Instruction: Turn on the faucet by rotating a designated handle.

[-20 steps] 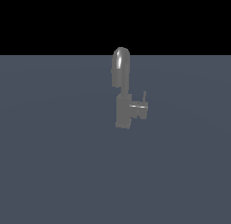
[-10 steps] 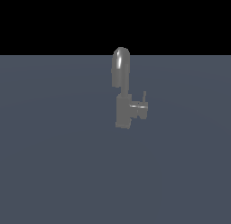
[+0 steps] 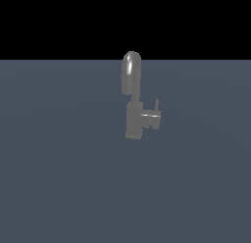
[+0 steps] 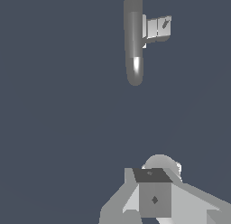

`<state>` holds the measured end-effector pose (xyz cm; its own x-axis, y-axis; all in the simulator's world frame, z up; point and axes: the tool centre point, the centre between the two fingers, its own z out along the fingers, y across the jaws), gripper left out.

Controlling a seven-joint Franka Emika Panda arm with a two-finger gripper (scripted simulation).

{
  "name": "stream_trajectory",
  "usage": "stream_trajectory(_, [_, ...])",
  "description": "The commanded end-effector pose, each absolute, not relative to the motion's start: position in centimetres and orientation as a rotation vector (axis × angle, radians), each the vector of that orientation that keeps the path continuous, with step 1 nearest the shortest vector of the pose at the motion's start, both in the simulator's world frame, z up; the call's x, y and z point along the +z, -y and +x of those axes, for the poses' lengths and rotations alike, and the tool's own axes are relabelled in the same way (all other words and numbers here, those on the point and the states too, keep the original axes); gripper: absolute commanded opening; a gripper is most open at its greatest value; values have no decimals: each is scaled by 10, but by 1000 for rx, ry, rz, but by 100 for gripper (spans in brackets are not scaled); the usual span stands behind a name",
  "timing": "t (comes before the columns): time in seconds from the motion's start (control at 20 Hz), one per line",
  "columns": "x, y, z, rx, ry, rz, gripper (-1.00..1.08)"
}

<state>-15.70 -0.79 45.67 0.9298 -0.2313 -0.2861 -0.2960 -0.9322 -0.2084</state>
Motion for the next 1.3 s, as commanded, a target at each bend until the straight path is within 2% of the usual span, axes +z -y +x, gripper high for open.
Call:
stream_trajectory(0.0, [451, 12, -142, 418, -450, -2783, -100])
stream_trajectory(0.65, [411, 40, -67, 613, -719, -2452, -100])
stream_trajectory(1.25, [351, 74, -8, 777, -943, -2076, -100])
